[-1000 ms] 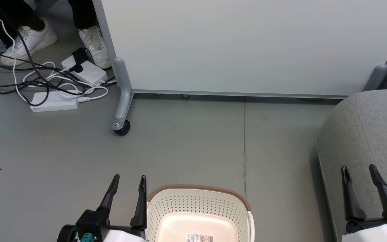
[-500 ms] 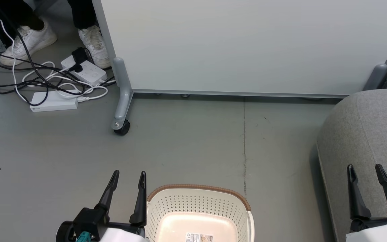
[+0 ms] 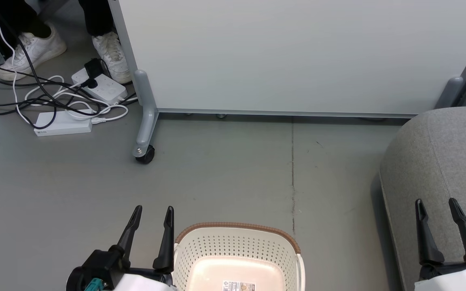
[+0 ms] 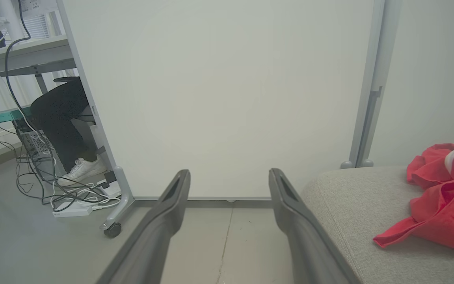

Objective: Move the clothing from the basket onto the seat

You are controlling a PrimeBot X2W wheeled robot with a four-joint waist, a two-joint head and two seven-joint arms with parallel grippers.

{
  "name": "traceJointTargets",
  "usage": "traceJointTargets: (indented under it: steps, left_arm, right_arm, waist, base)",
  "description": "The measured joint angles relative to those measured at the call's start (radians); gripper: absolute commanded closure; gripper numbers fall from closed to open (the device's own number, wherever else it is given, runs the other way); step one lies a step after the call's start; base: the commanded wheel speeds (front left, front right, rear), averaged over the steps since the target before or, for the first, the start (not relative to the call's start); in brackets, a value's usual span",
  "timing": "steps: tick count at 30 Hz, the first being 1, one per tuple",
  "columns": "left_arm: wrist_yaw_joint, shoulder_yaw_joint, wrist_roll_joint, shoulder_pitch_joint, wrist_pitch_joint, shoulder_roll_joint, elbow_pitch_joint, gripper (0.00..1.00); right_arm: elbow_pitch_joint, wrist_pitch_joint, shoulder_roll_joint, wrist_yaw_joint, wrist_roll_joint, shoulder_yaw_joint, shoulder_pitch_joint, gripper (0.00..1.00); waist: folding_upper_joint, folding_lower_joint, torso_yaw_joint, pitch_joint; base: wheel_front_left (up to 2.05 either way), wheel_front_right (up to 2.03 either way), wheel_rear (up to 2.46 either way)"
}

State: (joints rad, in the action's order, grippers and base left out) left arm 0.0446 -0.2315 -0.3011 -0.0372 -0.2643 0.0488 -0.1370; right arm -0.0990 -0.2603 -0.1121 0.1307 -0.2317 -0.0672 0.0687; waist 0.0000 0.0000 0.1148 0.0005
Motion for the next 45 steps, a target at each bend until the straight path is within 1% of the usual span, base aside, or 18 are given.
traceJointTargets:
  steps: [1,2,9,13,29,31,45]
  left_arm:
    - [0.000,0.000,-0.002,0.000,0.000,0.000,-0.002,0.00]
    - [-0.002,0.000,-0.008,0.000,0.000,0.000,-0.004,1.00]
    - [-0.002,-0.009,-0.017,-0.037,0.006,-0.002,-0.058,1.00]
    - [-0.004,-0.008,-0.090,-0.032,0.028,-0.002,-0.073,1.00]
    - [-0.045,-0.005,-0.371,0.078,0.107,-0.002,-0.158,1.00]
    - [-0.045,-0.005,-0.387,0.085,0.111,-0.002,-0.163,1.00]
    - [-0.070,-0.001,-0.587,0.155,0.166,-0.002,-0.207,1.00]
  right_arm:
    - [0.000,0.000,0.000,0.000,0.000,0.000,0.000,0.00]
    - [-0.001,0.000,0.000,0.000,-0.001,0.001,0.000,1.00]
    - [-0.057,0.006,0.029,0.000,-0.012,0.011,0.027,1.00]
    - [-0.056,0.024,0.032,0.000,-0.085,-0.003,0.027,1.00]
    - [-0.024,0.072,0.039,0.000,-0.370,-0.054,0.040,1.00]
    - [-0.021,0.075,0.039,0.000,-0.387,-0.056,0.040,1.00]
    - [0.002,0.111,0.043,0.000,-0.595,-0.090,0.044,1.00]
  waist:
    - [0.0000,0.0000,0.000,0.000]
    - [0.0000,0.0000,0.000,0.000]
    - [0.0000,0.0000,-0.002,0.000]
    - [0.0000,0.0000,-0.006,0.000]
    - [0.0000,0.0000,-0.020,0.000]
    - [0.0000,0.0000,-0.021,0.000]
    - [0.0000,0.0000,-0.034,0.001]
  base:
    - [0.00,0.00,0.00]
    - [0.00,0.00,0.00]
    - [0.00,0.00,0.00]
    - [0.00,0.00,0.00]
    - [0.00,0.00,0.00]
    - [0.00,0.00,0.00]
    - [0.00,0.00,0.00]
